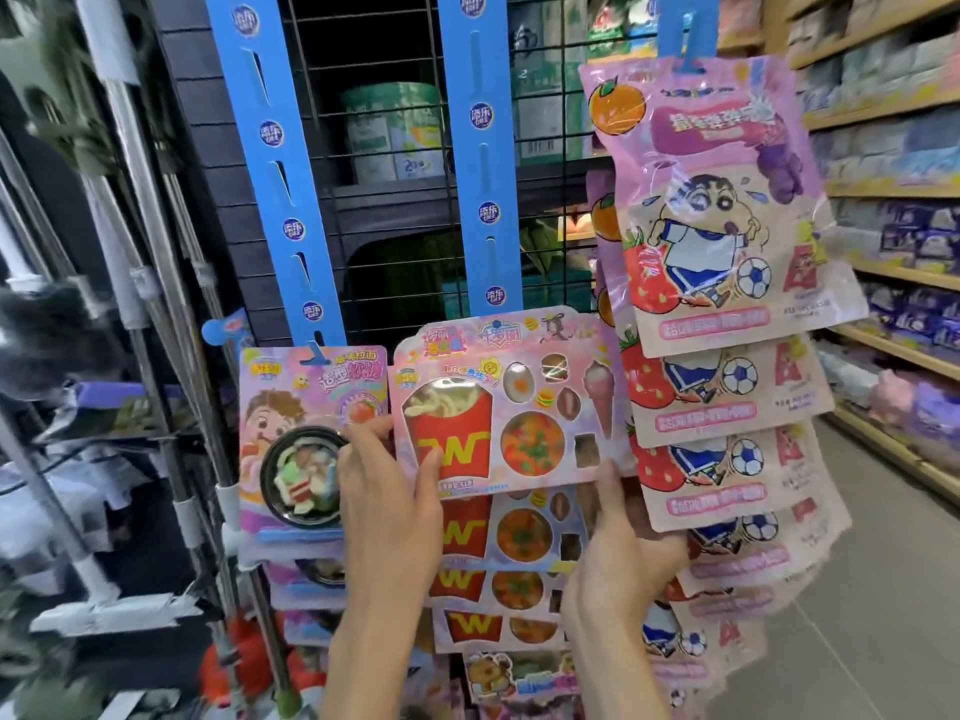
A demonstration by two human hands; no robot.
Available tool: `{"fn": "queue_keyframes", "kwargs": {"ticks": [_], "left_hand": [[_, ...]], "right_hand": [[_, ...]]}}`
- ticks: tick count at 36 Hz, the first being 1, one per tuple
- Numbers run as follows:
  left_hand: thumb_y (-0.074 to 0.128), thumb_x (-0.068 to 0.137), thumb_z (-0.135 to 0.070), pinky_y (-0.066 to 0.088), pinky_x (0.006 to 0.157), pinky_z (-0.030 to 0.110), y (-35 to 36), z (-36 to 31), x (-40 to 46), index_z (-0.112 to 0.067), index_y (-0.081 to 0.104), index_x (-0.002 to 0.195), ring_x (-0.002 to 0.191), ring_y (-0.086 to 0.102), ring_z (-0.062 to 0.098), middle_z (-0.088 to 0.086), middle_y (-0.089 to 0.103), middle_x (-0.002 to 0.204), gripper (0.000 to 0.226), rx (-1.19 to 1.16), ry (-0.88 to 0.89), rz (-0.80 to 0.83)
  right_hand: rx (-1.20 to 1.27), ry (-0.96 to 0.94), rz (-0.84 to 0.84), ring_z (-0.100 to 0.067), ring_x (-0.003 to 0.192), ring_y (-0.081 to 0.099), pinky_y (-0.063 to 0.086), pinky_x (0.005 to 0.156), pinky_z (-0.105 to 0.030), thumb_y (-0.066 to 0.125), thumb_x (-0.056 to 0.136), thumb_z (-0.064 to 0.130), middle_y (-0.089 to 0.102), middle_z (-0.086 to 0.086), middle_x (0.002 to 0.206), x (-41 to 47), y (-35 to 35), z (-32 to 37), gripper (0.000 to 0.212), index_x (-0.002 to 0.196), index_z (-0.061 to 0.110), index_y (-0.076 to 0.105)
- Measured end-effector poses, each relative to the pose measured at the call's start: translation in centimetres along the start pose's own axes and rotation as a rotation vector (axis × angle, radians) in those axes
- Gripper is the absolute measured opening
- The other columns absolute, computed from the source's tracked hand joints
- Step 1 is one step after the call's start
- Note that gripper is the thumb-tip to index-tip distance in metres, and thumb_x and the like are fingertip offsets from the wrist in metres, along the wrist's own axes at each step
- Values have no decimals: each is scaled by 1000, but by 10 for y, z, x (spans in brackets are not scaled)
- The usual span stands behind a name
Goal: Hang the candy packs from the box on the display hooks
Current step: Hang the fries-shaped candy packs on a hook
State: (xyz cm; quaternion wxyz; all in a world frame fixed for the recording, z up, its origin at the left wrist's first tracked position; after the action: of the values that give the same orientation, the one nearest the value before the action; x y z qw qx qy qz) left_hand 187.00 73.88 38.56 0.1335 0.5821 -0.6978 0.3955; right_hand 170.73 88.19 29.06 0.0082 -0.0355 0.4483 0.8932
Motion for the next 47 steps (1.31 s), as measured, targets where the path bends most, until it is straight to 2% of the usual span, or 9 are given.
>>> {"fn": "queue_keyframes", "kwargs": {"ticks": [3,7,13,17,22,30,35,40,47], "left_hand": [[60,96,-29,34,82,23,1,0,0,-29,33,113,109,40,7,-7,44,117,33,-10,-6,-5],[60,96,-28,35,84,23,-1,4,1,-27,36,118,117,44,15,-1,49,125,32,-17,-36,-14],[60,97,-28,34,85,24,-3,6,-2,-22,39,123,123,44,19,2,50,129,34,-15,-48,-32],[61,96,-27,32,76,12,-4,8,-2,-20,41,124,123,46,19,5,51,129,35,-21,-61,-35],[61,96,-26,35,84,24,-5,8,-3,-20,41,124,123,46,21,5,52,129,35,-22,-56,-39],[61,97,-26,34,80,21,-7,10,-7,-21,42,125,122,44,19,5,51,129,34,-16,-62,-43],[60,97,-27,36,83,25,-7,10,-5,-22,41,125,121,44,17,3,51,129,34,-25,-64,-43],[61,97,-29,38,87,28,-7,10,-5,-25,42,125,122,45,18,2,51,129,34,-46,-74,-56],[60,97,-28,36,71,4,-3,9,-3,-27,40,122,114,41,6,-1,49,128,32,-50,-88,-34]], "right_hand": [[6,-9,-21,-1,116,64,48,107,-45,80,80,10,69,14,123,-1,-3,0,60,133,25,57],[-2,-4,-29,-6,115,66,50,104,-45,79,81,11,71,5,124,-4,-4,-2,59,136,16,57],[9,38,-43,-3,111,67,54,95,-33,78,82,11,72,8,120,-11,-4,-5,52,131,20,62],[36,112,-37,-9,114,67,54,94,-35,80,81,12,72,10,121,-12,-5,-12,51,126,27,63],[58,166,-44,-11,112,68,53,94,-35,80,80,17,74,9,117,-18,-6,-15,48,126,23,66],[79,219,-39,-12,106,72,56,80,-23,76,83,16,77,6,108,-23,-8,-23,38,120,16,69],[77,190,-29,-12,108,71,54,90,-29,77,81,17,77,7,107,-25,-5,-17,40,120,16,68],[104,188,-19,-13,109,70,54,93,-32,79,68,28,76,7,110,-27,0,-12,58,124,18,67],[100,172,-28,-14,110,70,53,98,-38,80,68,28,76,9,112,-24,1,-10,60,125,18,66]]}}
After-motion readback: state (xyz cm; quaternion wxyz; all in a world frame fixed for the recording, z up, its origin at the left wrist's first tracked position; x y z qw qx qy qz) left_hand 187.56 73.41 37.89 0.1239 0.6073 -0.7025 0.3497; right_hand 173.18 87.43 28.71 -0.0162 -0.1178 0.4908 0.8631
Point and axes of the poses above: each hand's wrist, its own x-axis towards the middle knuckle, its own y-axis out of the palm, z = x × y, the point moved 8 cm from there along x, towards the middle knuckle
